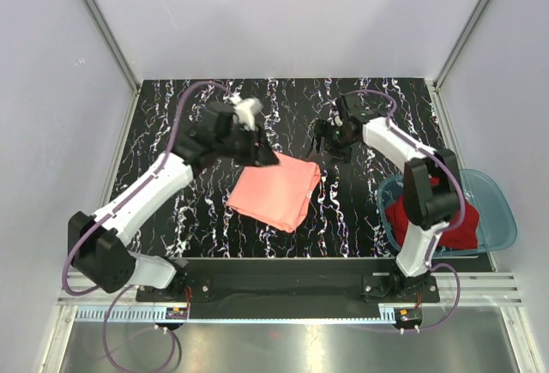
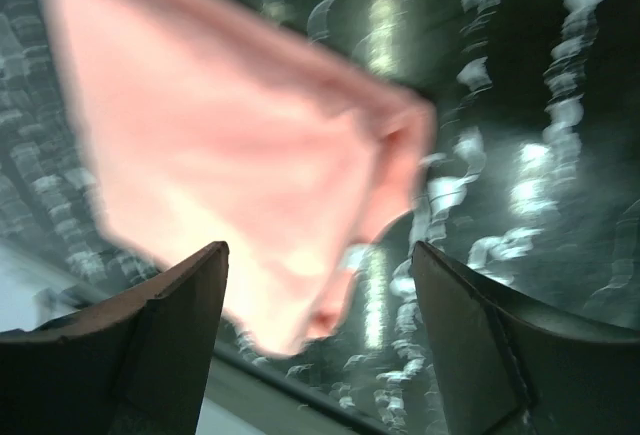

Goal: Fold and stack the t-shirts
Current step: Fold the tshirt

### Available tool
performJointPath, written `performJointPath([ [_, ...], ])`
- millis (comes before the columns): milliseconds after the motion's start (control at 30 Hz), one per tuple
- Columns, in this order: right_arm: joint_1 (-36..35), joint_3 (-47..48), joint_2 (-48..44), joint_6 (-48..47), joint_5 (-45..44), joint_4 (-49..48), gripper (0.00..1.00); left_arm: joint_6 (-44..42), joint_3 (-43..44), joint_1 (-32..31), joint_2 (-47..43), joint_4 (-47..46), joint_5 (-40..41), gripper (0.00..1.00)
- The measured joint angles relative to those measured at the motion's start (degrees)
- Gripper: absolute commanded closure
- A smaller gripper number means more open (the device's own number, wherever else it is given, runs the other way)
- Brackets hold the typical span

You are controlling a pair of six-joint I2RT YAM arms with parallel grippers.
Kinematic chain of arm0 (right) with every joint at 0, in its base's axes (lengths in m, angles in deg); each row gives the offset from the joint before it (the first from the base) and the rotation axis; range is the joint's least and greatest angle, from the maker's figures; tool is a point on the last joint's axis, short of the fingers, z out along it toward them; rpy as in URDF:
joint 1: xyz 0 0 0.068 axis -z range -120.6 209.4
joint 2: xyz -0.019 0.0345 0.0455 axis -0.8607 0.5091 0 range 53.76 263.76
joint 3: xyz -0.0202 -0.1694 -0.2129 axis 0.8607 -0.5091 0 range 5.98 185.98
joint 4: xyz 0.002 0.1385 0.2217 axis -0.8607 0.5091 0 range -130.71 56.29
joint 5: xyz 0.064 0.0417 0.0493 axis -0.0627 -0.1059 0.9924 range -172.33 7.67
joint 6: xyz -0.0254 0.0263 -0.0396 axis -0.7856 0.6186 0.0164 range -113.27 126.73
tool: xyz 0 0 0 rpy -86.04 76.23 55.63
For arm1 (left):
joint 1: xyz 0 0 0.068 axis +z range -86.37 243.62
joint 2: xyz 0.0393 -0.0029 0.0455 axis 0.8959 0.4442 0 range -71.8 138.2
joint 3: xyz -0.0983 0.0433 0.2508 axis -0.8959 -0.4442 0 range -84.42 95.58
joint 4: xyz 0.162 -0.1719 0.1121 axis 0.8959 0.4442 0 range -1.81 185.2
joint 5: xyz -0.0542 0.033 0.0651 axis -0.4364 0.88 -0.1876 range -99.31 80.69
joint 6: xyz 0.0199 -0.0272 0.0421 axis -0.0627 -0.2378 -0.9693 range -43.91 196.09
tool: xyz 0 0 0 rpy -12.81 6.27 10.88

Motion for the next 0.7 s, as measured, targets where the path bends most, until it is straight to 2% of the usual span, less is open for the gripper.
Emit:
performJointPath([
  [100, -0.79, -5.90, -6.67, 4.15, 5.68, -3.10, 0.28, -2.27, -0.11, 9.38, 0.39, 3.26, 1.55, 0.53],
  [133, -1.70, -8.04, -8.61, 5.60, 7.04, -4.35, 0.35, -3.13, -0.17, 11.67, 1.31, 4.44, 2.19, 0.54],
  [267, -8.90, -14.53, -12.41, 10.23, 11.72, -8.98, 0.34, -5.07, -1.64, 17.66, 6.27, 6.75, 3.17, 0.51],
  [467, -18.56, -25.27, -12.48, 15.74, 16.35, -15.76, 0.36, -4.17, -4.87, 24.96, 17.44, 3.34, 2.19, 0.51],
  [567, -19.93, -28.00, -12.44, 16.35, 17.00, -16.39, 0.53, -3.37, -6.95, 25.92, 23.45, 0.50, 1.53, 0.56],
  [600, -20.17, -28.61, -12.44, 16.48, 17.07, -17.11, 0.64, -2.82, -7.63, 25.81, 24.85, -0.26, 1.01, 0.57],
  [667, -20.50, -29.68, -12.44, 16.79, 16.96, -18.47, 0.73, -1.09, -8.68, 25.73, 25.33, -2.10, -1.75, 0.62],
  [700, -20.63, -30.40, -12.44, 16.94, 16.90, -19.19, 0.85, -0.61, -9.62, 25.62, 25.03, -3.65, -2.23, 0.64],
])
